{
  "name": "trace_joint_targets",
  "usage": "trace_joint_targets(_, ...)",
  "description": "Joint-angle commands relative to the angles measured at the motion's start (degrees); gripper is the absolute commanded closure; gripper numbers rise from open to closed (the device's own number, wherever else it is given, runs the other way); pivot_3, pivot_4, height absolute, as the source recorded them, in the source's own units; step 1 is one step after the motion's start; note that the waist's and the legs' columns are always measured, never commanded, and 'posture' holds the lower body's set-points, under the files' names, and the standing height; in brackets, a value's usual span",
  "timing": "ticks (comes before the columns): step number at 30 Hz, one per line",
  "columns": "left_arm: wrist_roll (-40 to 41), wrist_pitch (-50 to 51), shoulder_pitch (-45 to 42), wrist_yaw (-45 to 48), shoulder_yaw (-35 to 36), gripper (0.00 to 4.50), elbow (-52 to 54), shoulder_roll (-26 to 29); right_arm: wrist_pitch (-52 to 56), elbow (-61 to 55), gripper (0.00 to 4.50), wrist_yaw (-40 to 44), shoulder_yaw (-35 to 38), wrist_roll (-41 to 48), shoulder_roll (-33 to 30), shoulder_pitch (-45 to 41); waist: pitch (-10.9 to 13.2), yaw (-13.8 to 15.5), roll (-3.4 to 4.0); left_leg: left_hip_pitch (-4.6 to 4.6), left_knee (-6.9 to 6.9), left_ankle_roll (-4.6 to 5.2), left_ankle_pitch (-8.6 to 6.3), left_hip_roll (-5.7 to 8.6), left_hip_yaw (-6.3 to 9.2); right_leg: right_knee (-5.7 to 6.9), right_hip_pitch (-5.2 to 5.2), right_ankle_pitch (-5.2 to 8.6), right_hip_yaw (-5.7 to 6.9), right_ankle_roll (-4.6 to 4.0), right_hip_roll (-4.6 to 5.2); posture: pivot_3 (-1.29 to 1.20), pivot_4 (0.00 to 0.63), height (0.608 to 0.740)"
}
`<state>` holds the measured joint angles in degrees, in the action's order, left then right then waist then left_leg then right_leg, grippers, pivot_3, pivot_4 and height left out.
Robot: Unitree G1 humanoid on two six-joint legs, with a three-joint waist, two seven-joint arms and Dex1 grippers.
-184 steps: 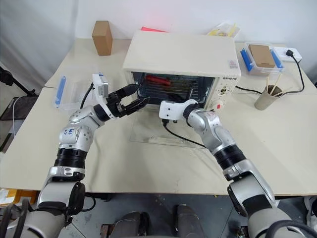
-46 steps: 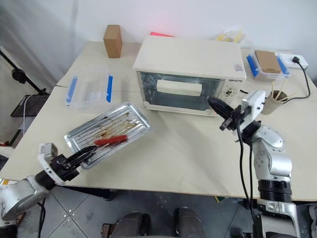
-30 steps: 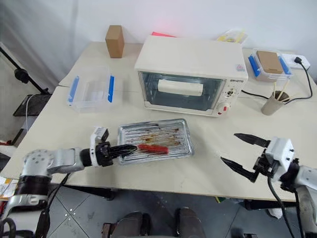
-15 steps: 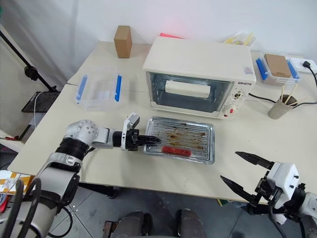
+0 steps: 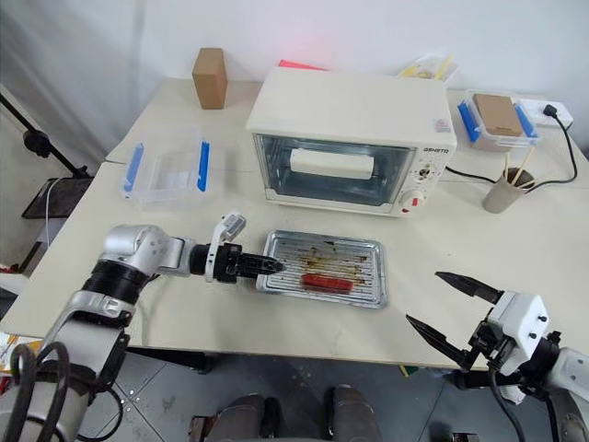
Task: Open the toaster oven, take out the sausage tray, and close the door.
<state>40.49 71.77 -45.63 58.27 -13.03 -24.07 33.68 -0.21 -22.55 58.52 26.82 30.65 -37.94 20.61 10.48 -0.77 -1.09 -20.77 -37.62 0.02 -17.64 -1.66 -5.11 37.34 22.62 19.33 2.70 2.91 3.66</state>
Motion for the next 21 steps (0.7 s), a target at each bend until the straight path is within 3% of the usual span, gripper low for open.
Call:
trace_joint_targets(1,-10.1,-11.7,7.4,0.3,-3.3,0.01,6.1,8.6,-0.6,-0.1,0.00,0.6,-0.5,0.5,-0.5,-0.9,0.0,-0.6,-0.03,0.19,0.12,-0.02,0.02,0.01,-0.01,-0.02,-0.13,0.01,-0.02,-0.03,0.00,0.00,0.150,0.740)
trace_joint_targets(4,-10.5,-25.6,15.8,8.7,1.0,0.01,12.8,16.3,0.2,1.1,0.00,1.0,-0.9,0.8,-1.6,-3.4,0.0,-1.6,-0.01,0.62,0.66,-0.05,0.02,-0.02,-0.18,0.04,-0.28,0.12,-0.24,-0.23,-0.07,0.00,0.150,0.740)
trace_joint_targets(6,-7.2,-35.7,21.1,11.0,11.8,0.01,13.7,17.0,1.4,2.4,0.00,1.7,-1.4,1.6,-3.1,-6.4,0.0,-2.3,0.12,0.68,0.70,-0.10,0.03,-0.08,-0.19,0.14,-0.14,0.19,-0.24,-0.35,-0.10,0.00,0.150,0.740)
trace_joint_targets(9,-8.4,-50.3,26.3,11.8,19.7,0.01,15.8,15.8,3.0,2.5,0.00,2.9,-2.6,2.8,-4.4,-8.9,0.1,-1.4,0.02,0.47,0.64,-0.06,0.02,-0.09,-0.05,0.24,0.09,0.25,-0.10,-0.46,-0.08,0.00,0.150,0.740)
trace_joint_targets(14,-14.4,-66.9,29.5,14.4,21.0,0.01,15.5,15.2,5.6,1.2,0.00,4.2,-4.4,4.4,-5.3,-10.4,0.2,1.2,-0.01,0.24,0.63,0.09,-0.08,-0.02,0.08,0.03,0.12,0.26,0.07,-0.48,0.07,0.00,0.150,0.740)
trace_joint_targets(21,-17.4,-74.0,27.2,13.1,19.9,0.01,14.2,11.6,8.2,0.5,0.00,5.0,-5.2,5.0,-5.8,-10.6,0.2,0.7,-0.01,-0.02,0.55,0.46,-0.29,0.02,0.04,-0.36,0.12,0.13,0.13,-0.25,0.16,0.00,0.150,0.740)
